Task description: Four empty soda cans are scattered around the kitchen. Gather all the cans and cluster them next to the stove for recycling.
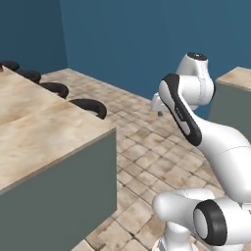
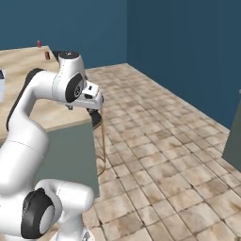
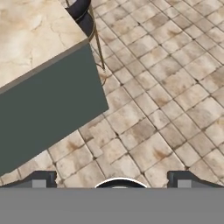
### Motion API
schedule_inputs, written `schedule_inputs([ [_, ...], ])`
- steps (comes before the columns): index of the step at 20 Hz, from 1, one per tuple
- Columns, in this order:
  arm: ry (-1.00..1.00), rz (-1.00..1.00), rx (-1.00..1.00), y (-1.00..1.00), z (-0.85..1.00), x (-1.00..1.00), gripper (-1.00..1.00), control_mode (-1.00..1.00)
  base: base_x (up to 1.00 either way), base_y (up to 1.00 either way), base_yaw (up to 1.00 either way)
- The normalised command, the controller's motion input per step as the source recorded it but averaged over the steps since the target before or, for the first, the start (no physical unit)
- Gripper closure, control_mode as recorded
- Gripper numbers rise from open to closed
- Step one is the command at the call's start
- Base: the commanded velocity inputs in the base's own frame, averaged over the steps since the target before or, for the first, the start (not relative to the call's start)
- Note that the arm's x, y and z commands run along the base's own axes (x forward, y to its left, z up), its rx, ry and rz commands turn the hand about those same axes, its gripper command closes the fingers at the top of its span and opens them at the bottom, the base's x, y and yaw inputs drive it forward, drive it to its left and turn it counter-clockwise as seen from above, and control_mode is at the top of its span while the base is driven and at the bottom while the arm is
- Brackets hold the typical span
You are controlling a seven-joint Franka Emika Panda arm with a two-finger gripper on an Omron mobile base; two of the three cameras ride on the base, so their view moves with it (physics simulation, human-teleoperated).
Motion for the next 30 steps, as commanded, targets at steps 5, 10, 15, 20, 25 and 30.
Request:
schedule_inputs([
  [5, 0.0, 0.0, 0.0, 0.0, 0.0, 0.0, -1.0, 1.0, 0.37, -0.42, 0.12],
  [10, 0.0, 0.0, 0.0, 0.0, 0.0, 0.0, -1.0, 1.0, 0.37, -0.41, 0.15],
  [15, 0.0, 0.0, 0.0, 0.0, 0.0, 0.0, -1.0, 1.0, 0.38, -0.4, 0.15],
  [20, 0.0, 0.0, 0.0, 0.0, 0.0, 0.0, -1.0, 1.0, 0.41, -0.37, 0.17],
  [25, 0.0, 0.0, 0.0, 0.0, 0.0, 0.0, -1.0, 1.0, 0.42, -0.36, 0.17],
  [30, 0.0, 0.0, 0.0, 0.0, 0.0, 0.0, -1.0, 1.0, 0.43, -0.32, 0.2],
])
